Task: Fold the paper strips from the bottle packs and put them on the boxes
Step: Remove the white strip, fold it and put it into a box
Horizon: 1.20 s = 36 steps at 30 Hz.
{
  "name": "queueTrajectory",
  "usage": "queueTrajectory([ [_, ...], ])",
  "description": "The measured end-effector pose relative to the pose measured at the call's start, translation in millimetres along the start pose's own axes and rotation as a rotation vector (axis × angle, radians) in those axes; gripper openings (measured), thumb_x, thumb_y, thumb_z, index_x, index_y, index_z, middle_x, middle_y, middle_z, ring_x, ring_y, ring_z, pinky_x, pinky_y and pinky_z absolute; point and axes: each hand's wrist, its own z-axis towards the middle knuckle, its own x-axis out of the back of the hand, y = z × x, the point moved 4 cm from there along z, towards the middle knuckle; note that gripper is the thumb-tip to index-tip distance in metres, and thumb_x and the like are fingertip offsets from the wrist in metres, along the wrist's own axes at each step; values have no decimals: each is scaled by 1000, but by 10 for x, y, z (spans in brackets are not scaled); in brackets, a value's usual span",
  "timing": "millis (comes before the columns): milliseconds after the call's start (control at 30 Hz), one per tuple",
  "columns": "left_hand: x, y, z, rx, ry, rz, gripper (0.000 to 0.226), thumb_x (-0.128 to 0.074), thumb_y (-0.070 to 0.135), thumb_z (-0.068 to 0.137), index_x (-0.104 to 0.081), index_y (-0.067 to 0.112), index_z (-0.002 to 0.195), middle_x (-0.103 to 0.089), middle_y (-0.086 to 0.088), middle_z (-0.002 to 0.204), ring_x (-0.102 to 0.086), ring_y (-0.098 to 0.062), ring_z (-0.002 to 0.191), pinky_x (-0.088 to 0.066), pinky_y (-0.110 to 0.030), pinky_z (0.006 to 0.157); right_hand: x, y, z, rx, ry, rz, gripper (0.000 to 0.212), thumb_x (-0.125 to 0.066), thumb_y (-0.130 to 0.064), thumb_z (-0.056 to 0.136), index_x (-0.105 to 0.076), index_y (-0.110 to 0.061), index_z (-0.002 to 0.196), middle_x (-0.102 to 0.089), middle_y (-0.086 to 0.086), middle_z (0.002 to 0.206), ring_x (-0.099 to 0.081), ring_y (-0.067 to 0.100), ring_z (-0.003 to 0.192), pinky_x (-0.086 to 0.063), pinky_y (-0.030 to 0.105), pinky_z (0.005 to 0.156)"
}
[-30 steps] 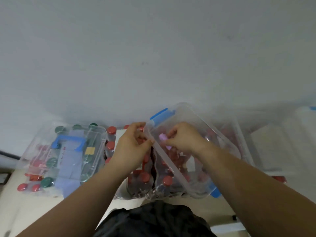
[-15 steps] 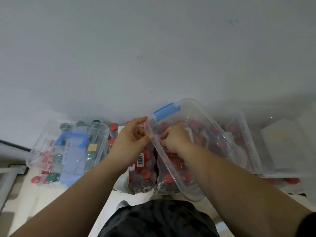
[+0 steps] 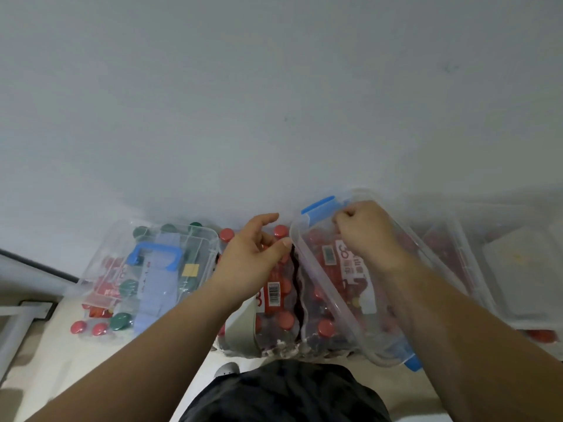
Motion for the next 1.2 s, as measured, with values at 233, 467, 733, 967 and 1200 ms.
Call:
queueTrajectory([
  [233, 945, -251, -17, 13, 125, 131, 43, -68, 40, 89, -53, 38, 129, -65, 10, 94, -68, -15, 76, -57, -31, 70, -32, -1350, -632, 282, 150, 159, 32, -62, -34, 92, -67, -15, 66, -68, -3, 64, -64, 13, 63, -50, 28, 62],
  [467, 2159, -824, -149, 29, 216, 477, 57, -73, 44, 83, -52, 31, 135, -57, 1, 126, -62, -19, 104, -51, -36, 93, -1507, -1789, -787, 256, -201, -35, 31, -69, -47, 86, -70, -26, 109, -70, -2, 110, -67, 19, 100, -53, 32, 91],
  [733, 2903, -1444, -156, 264, 133, 611, 96, -64, 79, 64, -35, 38, 146, -47, -5, 148, -49, -30, 129, -46, -51, 104, -2147, -1553, -939, -13, -181, -55, 71, -73, -48, 83, -43, -23, 142, -46, 8, 146, -46, 30, 132, -43, 40, 109],
  [967, 2828, -1342, -53, 234, 49, 422, 103, -74, 61, 75, -22, 23, 155, -50, -8, 147, -53, -28, 128, -36, -36, 96, -2143, -1568, -1046, -151, -135, 205, 72, -74, -44, 84, -40, -28, 146, -56, 0, 140, -58, 24, 123, -51, 45, 103],
  [1200, 2751, -799, -146, 87, 173, 308, 90, -67, 66, 77, -34, 22, 147, -50, 0, 135, -56, -21, 116, -43, -34, 85, -1554, -1792, -1210, -81, 140, 335, 88, -67, -46, 91, -15, -27, 160, -31, 1, 157, -43, 20, 137, -40, 40, 113],
])
